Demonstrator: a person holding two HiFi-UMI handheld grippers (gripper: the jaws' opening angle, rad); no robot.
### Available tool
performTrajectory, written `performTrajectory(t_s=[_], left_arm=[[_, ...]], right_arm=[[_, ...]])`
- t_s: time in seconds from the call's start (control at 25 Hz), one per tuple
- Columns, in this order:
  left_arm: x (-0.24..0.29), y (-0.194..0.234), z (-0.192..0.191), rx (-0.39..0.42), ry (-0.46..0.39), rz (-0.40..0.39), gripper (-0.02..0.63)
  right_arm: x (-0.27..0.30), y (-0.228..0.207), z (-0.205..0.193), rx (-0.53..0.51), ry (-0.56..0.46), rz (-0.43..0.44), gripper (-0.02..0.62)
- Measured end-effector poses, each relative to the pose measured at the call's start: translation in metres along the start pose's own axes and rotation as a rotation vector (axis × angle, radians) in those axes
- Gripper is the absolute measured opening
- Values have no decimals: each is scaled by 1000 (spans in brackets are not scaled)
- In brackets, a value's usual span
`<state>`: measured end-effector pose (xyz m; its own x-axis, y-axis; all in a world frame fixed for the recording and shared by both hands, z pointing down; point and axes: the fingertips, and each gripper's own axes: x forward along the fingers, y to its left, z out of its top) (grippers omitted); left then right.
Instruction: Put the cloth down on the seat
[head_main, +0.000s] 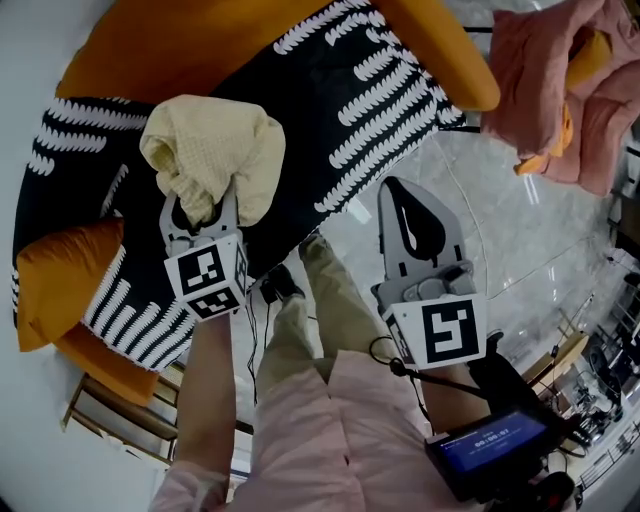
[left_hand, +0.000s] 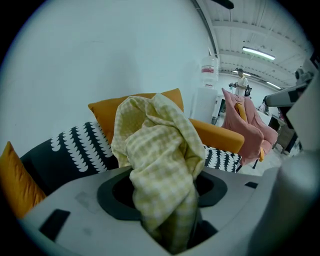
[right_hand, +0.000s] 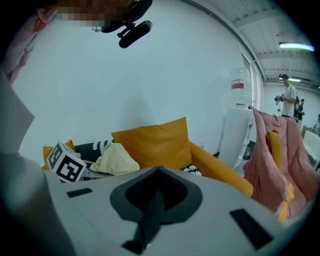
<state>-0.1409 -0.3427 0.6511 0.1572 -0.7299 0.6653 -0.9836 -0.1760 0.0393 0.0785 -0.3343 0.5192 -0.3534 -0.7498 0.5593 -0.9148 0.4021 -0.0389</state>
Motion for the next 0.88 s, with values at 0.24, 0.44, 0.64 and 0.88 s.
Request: performTrajectory(t_s=[0.24, 0.44, 0.64, 0.88], left_arm=[[10, -7, -15, -23, 74, -4, 324], [39, -9, -22, -23, 87, -9, 328], [35, -9, -12, 3, 63, -7, 328], [-5, -1, 12, 22, 2, 26, 327]], right_arm=[[-5, -10, -7, 9, -4, -9, 2], [18, -24, -20, 20, 14, -14, 2], [18, -20, -17, 18, 10, -8, 2], [-3, -1, 12, -5, -41, 11, 2]])
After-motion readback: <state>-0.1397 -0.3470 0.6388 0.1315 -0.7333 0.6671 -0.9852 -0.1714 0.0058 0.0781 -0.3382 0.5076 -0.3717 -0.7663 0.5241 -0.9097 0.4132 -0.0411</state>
